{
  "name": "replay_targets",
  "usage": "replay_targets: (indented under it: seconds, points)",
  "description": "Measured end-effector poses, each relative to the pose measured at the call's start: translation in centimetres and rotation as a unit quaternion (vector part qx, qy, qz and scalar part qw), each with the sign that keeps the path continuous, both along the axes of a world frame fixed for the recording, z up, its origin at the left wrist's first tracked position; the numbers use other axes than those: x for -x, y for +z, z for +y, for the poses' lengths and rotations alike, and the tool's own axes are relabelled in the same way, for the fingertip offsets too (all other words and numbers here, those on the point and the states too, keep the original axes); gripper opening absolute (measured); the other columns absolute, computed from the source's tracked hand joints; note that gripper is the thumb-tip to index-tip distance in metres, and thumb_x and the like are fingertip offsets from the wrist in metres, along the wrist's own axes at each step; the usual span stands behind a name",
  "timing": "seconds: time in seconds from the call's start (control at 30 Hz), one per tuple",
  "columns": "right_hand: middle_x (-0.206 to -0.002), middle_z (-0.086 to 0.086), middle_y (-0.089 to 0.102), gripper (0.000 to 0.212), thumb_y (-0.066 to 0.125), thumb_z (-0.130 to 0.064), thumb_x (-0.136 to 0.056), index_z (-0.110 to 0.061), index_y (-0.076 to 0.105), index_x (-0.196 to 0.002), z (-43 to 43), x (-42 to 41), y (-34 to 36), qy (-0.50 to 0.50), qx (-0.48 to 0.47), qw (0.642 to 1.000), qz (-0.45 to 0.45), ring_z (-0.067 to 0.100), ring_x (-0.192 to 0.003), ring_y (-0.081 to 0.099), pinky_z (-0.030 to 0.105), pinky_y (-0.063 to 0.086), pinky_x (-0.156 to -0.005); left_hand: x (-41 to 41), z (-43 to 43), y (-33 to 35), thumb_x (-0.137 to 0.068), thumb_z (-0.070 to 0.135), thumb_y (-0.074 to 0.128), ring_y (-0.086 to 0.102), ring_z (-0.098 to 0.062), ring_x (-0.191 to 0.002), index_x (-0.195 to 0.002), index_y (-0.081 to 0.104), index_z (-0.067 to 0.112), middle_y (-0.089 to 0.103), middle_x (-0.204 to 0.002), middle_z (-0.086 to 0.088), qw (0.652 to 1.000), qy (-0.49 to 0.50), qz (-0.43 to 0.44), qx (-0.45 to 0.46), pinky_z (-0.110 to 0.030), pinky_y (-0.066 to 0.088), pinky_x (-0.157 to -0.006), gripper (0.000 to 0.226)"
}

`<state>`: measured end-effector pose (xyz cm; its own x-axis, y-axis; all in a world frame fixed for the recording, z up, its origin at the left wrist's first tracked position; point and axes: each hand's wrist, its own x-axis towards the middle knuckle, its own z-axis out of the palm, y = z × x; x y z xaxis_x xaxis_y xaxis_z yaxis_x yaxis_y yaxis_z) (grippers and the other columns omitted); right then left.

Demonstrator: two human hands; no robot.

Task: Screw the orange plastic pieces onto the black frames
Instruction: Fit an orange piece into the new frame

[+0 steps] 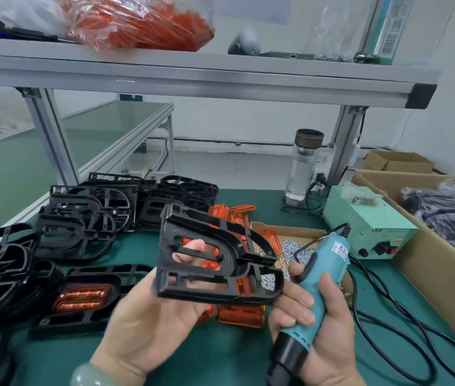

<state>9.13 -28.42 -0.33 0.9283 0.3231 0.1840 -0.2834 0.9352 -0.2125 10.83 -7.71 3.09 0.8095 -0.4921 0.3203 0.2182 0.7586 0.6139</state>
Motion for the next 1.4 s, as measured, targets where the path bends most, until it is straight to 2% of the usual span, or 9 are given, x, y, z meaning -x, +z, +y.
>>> replay_targets:
  seconds: [0.07, 0.13, 0.37, 0.73, 0.83, 1.0, 1.13, 1.23, 1.4]
  points:
    - [-0.068, 0.008, 0.058, 0.026, 0.067, -0.022, -0.091, 0.000, 0.068, -0.106, -0.2, 0.0, -0.3, -0.006, 0.005, 1.000, -0.005, 0.018, -0.055, 0.060, 0.031, 0.047, -0.062, 0.3, 0.7, 0.3, -0.089, 0.034, 0.059, 0.035, -0.049, -0.130, -0.132, 0.043, -0.009, 0.042, -0.139, -0.031, 0.999, -0.006, 0.038, -0.005, -0.062, 0.021, -0.108, 0.063]
    - [-0.066, 0.007, 0.057, 0.024, 0.070, -0.020, -0.088, -0.001, 0.068, -0.104, -0.3, 0.0, -0.5, -0.009, 0.007, 1.000, -0.010, 0.018, -0.054, 0.059, 0.030, 0.048, -0.060, 0.3, 1.2, 0.1, -0.064, 0.052, 0.080, 0.052, -0.051, -0.115, -0.117, 0.060, -0.005, 0.055, -0.125, -0.032, 0.992, 0.032, 0.083, -0.085, -0.062, 0.046, -0.090, 0.079]
    - [-0.062, 0.003, 0.052, 0.030, 0.078, -0.014, -0.078, -0.006, 0.060, -0.100, -1.6, 0.0, -0.3, -0.037, -0.004, 0.999, 0.012, 0.011, -0.046, 0.047, 0.028, 0.049, -0.053, 1.3, 2.0, -0.2, -0.071, 0.015, 0.064, 0.070, -0.029, -0.092, -0.110, 0.061, 0.005, 0.070, -0.104, -0.019, 0.926, 0.180, 0.072, -0.323, -0.025, 0.056, -0.058, 0.040]
    - [-0.066, 0.002, 0.054, 0.028, 0.069, -0.018, -0.084, -0.013, 0.050, -0.104, -3.1, 0.4, 0.3, -0.052, -0.080, 0.995, -0.014, 0.010, -0.050, 0.049, 0.026, 0.047, -0.059, 5.7, 1.6, -1.7, -0.100, 0.025, 0.039, 0.070, -0.025, -0.063, -0.084, 0.067, 0.007, 0.072, -0.074, -0.016, 0.820, 0.194, 0.166, -0.512, -0.031, 0.051, -0.051, 0.036]
    - [-0.063, -0.002, 0.053, 0.034, 0.076, -0.017, -0.077, -0.013, 0.051, -0.101, -2.9, 0.4, 0.1, -0.085, -0.048, 0.995, -0.009, 0.010, -0.049, 0.055, 0.023, 0.049, -0.055, 6.2, 1.4, -2.9, -0.097, 0.029, 0.045, 0.067, -0.008, -0.065, -0.078, 0.066, 0.013, 0.072, -0.066, 0.006, 0.720, 0.248, 0.070, -0.645, -0.028, 0.051, -0.069, 0.033]
    - [-0.060, -0.006, 0.049, 0.041, 0.084, -0.017, -0.067, -0.013, 0.055, -0.095, -2.7, 0.3, 0.1, -0.117, -0.016, 0.993, -0.002, 0.005, -0.045, 0.052, 0.020, 0.048, -0.051, 6.6, 2.6, -3.0, -0.081, 0.054, 0.051, 0.052, -0.007, -0.052, -0.061, 0.055, 0.024, 0.057, -0.053, 0.008, 0.509, 0.321, -0.062, -0.796, -0.021, 0.039, -0.050, 0.036]
    - [-0.060, -0.008, 0.048, 0.043, 0.087, -0.020, -0.063, -0.015, 0.057, -0.093, -2.6, 0.2, 0.1, -0.130, 0.012, 0.991, -0.004, 0.003, -0.045, 0.050, 0.018, 0.047, -0.051, 6.1, 3.1, -3.3, -0.084, 0.049, 0.057, 0.053, -0.010, -0.052, -0.056, 0.053, 0.013, 0.059, -0.054, -0.002, 0.524, 0.301, -0.044, -0.796, -0.020, 0.038, -0.051, 0.045]
    - [-0.060, -0.009, 0.048, 0.045, 0.089, -0.020, -0.061, -0.016, 0.057, -0.092, -2.5, 0.2, 0.1, -0.130, 0.021, 0.991, -0.006, 0.002, -0.045, 0.050, 0.018, 0.047, -0.050, 5.7, 3.3, -3.6, -0.083, 0.050, 0.061, 0.056, -0.010, -0.063, -0.090, 0.064, 0.028, 0.062, -0.060, 0.002, 0.560, 0.296, -0.031, -0.773, -0.023, 0.041, -0.058, 0.024]
    - [-0.059, -0.009, 0.047, 0.046, 0.090, -0.020, -0.058, -0.015, 0.058, -0.091, -2.3, 0.2, 0.2, -0.129, 0.028, 0.991, -0.003, 0.002, -0.044, 0.049, 0.018, 0.047, -0.050, 4.9, 3.5, -3.8, -0.079, 0.052, 0.066, 0.063, -0.017, -0.081, -0.121, 0.056, 0.028, 0.065, -0.078, 0.004, 0.539, 0.289, -0.046, -0.790, -0.028, 0.044, -0.066, 0.049]
